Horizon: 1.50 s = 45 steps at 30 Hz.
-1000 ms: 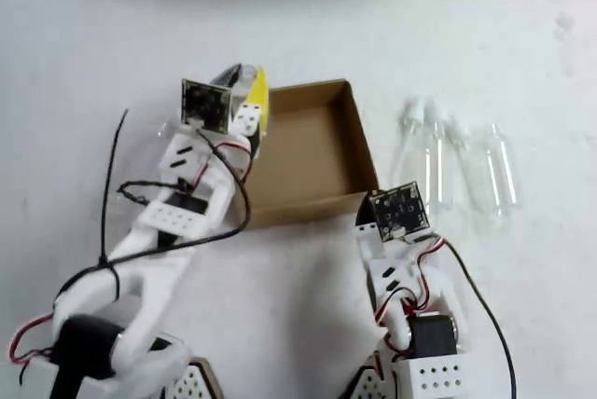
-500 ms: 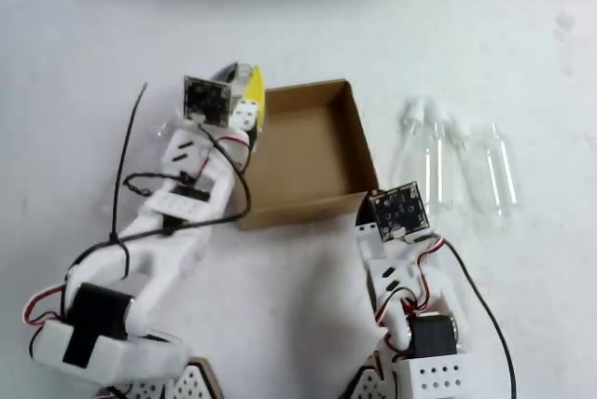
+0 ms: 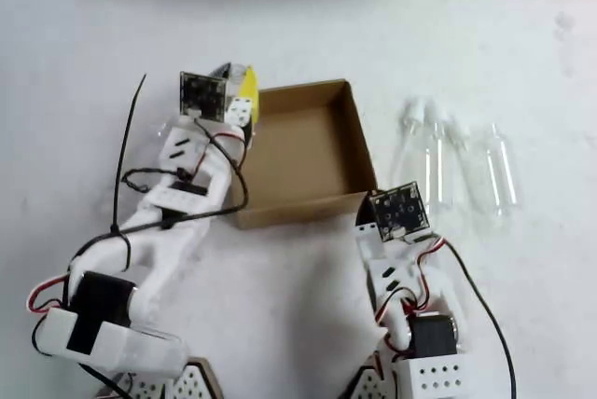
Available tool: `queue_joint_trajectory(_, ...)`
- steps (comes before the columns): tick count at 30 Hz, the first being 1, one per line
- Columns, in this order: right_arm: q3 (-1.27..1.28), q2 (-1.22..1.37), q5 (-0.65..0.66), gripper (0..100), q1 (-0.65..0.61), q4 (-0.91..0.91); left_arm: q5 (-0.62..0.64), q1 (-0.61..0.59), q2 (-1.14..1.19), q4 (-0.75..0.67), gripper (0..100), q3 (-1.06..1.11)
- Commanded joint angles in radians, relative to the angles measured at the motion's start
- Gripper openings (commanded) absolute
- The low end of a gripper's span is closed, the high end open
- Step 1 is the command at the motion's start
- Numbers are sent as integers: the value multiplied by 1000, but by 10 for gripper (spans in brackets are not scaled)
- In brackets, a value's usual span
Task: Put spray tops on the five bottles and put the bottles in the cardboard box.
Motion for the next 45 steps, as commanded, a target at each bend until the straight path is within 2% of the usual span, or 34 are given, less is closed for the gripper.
queue_joint_trajectory(1, 9, -5, 11, 22, 12, 2, -11, -13, -4, -29, 24, -52)
queue_joint_trajectory(11, 9, -5, 11, 23, 12, 2, -9, -18, -7, -28, 35, -23)
queue_joint_trajectory(19, 9, -5, 12, 23, 12, 2, -9, -19, -8, -23, 234, 5)
queue_joint_trajectory(32, 9, -5, 12, 24, 12, 2, -8, -30, -19, -23, 199, 5)
queue_joint_trajectory(37, 9, -5, 12, 24, 12, 2, 61, -30, -222, -11, 200, 107)
queue_joint_trajectory(40, 9, -5, 12, 24, 12, 2, 77, -30, -456, 117, 200, 180)
queue_joint_trajectory(45, 9, -5, 12, 24, 12, 2, 77, -45, -846, 575, 202, 175)
